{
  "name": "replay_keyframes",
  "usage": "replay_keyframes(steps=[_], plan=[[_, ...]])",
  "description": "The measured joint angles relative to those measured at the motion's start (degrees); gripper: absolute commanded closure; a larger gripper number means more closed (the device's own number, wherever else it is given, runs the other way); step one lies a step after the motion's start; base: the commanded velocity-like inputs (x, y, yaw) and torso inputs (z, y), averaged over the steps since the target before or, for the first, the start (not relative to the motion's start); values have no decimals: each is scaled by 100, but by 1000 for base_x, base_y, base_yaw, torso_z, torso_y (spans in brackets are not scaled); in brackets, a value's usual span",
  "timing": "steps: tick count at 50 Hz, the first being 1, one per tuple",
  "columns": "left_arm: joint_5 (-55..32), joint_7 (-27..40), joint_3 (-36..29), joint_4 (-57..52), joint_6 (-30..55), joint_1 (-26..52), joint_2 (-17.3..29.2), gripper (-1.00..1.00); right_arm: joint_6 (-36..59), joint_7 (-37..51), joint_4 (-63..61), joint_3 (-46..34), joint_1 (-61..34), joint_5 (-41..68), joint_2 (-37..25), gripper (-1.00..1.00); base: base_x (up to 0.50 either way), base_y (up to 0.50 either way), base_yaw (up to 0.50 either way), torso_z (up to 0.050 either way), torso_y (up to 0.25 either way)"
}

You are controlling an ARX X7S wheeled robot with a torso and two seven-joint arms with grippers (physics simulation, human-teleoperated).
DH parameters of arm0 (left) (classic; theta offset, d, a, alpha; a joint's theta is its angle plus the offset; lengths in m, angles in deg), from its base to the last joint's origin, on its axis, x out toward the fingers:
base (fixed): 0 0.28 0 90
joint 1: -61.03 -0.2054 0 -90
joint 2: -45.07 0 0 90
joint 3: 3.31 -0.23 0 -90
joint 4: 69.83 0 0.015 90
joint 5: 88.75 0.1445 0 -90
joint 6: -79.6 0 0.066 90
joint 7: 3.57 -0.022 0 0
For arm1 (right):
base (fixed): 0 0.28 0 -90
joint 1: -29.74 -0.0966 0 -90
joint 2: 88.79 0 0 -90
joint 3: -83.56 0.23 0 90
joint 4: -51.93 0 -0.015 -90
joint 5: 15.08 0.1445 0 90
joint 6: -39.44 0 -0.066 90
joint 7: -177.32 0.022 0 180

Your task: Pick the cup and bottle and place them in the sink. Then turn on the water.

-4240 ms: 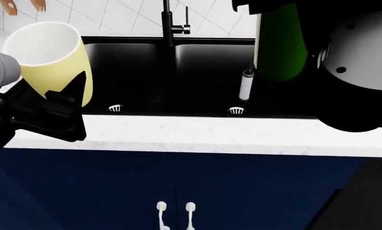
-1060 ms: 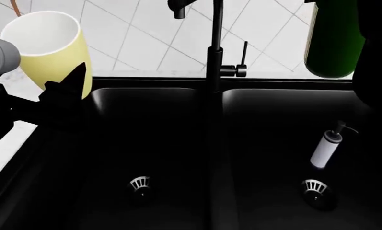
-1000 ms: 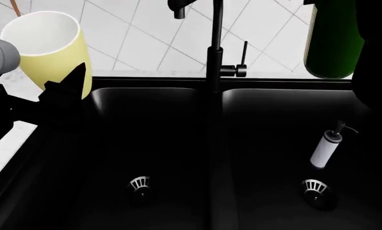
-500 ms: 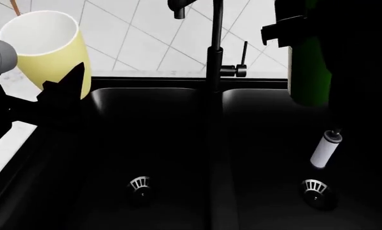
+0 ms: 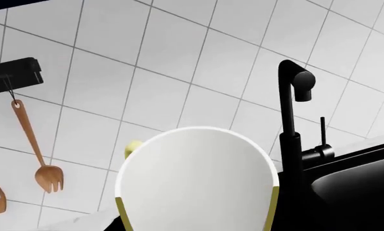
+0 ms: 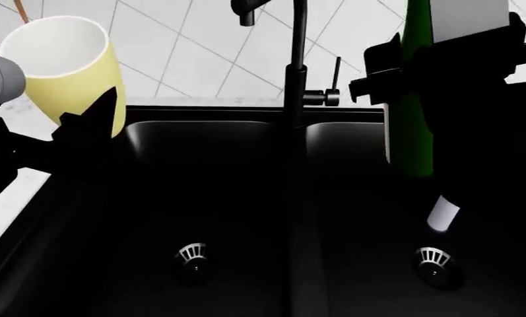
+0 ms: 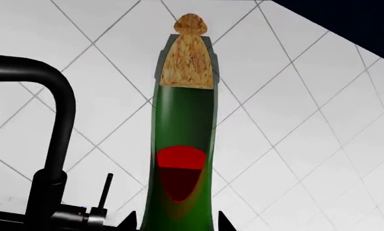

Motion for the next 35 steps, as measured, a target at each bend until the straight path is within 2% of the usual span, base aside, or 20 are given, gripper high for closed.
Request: replay_keyframes(steps=[35], plan=[[28,-15,-5,11,-1,-13,-8,100,-677,-410,-147,34,957,-353,-347,100,0,0,0,1,1]])
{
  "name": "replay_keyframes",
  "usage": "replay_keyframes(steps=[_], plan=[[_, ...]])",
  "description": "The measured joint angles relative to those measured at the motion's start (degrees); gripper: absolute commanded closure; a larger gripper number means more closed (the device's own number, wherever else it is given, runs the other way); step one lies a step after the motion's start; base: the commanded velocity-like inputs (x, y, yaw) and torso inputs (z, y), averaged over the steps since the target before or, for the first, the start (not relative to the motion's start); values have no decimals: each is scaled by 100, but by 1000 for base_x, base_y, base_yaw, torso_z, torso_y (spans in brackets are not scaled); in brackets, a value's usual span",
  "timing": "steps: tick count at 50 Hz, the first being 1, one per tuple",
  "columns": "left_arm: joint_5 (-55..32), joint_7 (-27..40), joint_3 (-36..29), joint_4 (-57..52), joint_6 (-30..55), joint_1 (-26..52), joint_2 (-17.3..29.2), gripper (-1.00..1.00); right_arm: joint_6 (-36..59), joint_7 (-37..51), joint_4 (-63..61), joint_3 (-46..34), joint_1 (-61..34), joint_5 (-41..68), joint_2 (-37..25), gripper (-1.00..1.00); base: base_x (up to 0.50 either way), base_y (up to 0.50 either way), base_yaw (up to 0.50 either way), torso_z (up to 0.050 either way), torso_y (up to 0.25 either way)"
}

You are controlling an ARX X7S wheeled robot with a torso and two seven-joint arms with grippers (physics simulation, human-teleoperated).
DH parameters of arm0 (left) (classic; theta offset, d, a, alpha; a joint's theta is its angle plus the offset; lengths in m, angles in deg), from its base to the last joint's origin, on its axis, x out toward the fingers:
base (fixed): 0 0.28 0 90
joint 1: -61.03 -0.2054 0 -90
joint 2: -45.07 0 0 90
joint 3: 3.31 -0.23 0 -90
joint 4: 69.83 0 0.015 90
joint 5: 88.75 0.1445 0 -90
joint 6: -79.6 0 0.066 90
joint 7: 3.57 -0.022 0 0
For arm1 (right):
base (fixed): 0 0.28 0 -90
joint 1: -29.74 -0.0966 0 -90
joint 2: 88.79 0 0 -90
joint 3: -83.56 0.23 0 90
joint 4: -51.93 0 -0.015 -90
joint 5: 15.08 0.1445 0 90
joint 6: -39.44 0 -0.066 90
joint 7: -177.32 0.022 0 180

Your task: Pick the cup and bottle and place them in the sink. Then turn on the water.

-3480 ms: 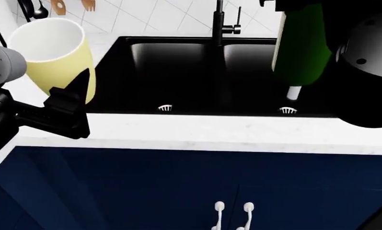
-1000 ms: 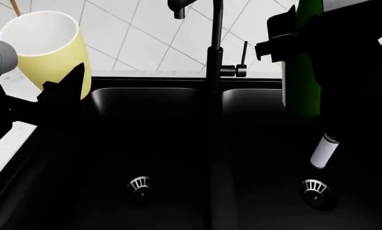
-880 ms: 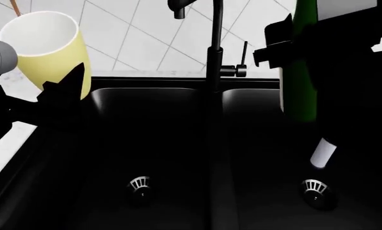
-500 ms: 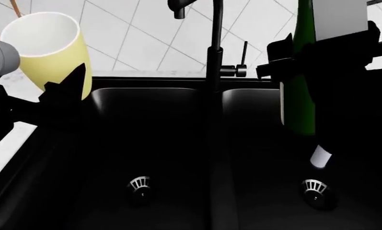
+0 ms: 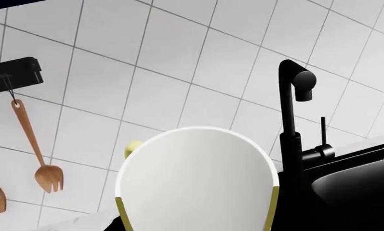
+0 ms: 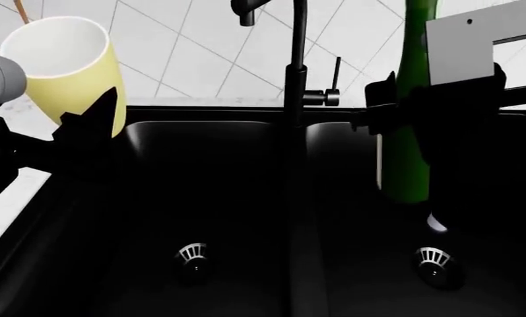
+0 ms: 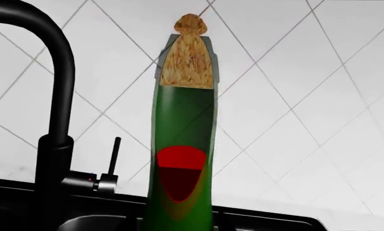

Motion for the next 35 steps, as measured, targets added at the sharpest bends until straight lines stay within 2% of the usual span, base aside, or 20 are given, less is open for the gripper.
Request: replay_keyframes(steps=[35], plan=[[-13,36,-37,5,14,29,-26,100,-497,-455,117,-147,678,-504,5,100,0,0,0,0,1]])
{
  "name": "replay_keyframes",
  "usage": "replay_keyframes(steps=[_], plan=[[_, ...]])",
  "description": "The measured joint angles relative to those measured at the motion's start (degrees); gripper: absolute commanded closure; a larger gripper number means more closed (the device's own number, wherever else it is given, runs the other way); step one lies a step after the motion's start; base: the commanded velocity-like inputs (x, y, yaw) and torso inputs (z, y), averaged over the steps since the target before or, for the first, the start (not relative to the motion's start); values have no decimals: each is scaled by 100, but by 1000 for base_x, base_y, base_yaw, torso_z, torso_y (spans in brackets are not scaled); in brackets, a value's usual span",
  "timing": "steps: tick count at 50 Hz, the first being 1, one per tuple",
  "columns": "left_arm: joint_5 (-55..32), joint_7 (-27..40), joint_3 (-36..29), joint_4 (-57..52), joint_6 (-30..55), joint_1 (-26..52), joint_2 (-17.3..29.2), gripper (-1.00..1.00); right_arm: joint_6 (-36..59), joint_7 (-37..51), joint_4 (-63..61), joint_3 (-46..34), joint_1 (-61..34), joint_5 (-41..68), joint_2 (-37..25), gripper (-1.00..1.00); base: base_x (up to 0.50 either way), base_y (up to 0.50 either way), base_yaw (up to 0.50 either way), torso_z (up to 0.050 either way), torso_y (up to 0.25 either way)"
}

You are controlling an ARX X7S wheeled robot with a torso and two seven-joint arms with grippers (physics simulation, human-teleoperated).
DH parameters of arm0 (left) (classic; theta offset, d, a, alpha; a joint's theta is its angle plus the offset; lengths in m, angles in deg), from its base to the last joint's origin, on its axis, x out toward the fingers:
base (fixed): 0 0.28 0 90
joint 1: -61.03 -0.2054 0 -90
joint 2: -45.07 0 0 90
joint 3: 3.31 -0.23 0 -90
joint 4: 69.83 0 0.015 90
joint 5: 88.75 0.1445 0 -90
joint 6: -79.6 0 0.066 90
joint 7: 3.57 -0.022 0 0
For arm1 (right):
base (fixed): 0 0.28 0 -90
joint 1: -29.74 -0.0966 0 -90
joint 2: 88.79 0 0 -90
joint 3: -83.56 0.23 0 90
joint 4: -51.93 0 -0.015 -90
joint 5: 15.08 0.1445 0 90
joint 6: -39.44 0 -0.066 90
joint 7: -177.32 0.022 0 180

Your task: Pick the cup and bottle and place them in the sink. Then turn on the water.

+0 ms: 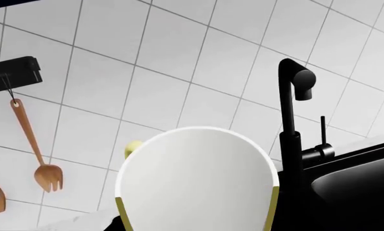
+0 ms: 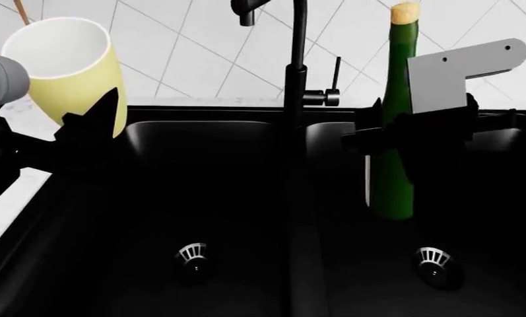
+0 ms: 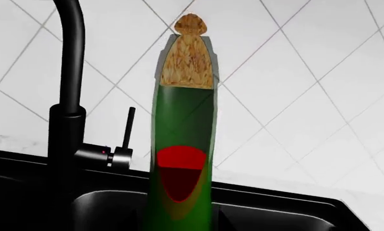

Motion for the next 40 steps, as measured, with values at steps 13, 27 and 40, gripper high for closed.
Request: replay_keyframes(steps=[13,27,40], plan=[[31,-20,-11,11,10,-7,-13,100,-126,-42,36,22,186,-67,-124,100,0,0,0,1,1],[34,-20,-21,13,18,3,-18,100,-183,-108,84,5,287,-126,-151,100,0,0,0,0,1],[40,-21,-26,13,15,0,-26,100,-233,-155,115,-6,369,-174,-172,100,0,0,0,1,1]])
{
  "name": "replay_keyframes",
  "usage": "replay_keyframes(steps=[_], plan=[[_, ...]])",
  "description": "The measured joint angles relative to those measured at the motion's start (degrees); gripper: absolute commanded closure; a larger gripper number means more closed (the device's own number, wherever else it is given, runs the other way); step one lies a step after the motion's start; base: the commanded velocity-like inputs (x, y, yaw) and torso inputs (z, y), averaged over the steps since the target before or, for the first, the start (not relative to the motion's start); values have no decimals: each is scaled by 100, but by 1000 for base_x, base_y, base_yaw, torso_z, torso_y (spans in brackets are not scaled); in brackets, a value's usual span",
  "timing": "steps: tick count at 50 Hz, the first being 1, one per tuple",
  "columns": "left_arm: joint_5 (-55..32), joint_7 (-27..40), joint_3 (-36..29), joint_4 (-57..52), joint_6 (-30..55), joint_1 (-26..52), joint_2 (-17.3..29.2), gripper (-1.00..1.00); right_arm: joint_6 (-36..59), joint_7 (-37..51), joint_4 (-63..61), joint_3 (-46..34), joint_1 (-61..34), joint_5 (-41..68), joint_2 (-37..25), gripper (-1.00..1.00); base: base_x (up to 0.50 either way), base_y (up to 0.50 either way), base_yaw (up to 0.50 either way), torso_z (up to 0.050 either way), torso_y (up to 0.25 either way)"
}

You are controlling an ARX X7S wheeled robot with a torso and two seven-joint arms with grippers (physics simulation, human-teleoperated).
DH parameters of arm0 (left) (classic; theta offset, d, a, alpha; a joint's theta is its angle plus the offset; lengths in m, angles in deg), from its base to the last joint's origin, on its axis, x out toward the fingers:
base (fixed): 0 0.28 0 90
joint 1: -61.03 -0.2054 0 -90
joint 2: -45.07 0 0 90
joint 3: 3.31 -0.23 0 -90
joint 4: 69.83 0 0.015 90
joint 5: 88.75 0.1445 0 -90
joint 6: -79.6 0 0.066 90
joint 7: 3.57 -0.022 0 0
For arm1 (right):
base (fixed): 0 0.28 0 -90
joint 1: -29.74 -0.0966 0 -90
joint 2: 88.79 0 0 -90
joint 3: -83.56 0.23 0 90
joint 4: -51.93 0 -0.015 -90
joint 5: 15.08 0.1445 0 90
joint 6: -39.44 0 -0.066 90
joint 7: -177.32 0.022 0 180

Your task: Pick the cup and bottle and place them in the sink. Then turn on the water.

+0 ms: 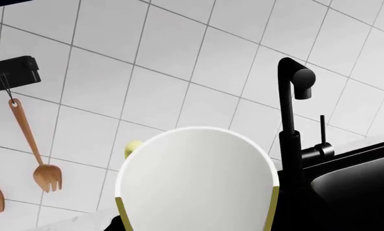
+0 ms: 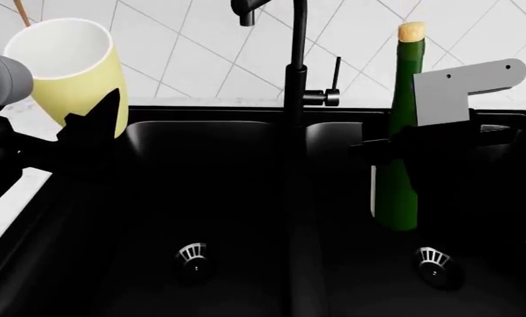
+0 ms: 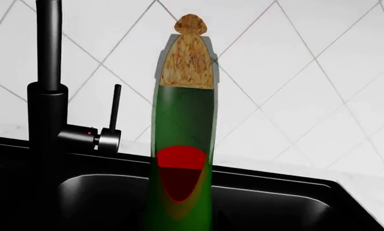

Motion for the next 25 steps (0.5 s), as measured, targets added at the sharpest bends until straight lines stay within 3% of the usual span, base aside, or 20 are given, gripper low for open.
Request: replay_keyframes(steps=[25], plan=[[-8,51,-61,7,28,55,-52,100,5,-95,70,-90,126,-83,-6,100,0,0,0,0,1]])
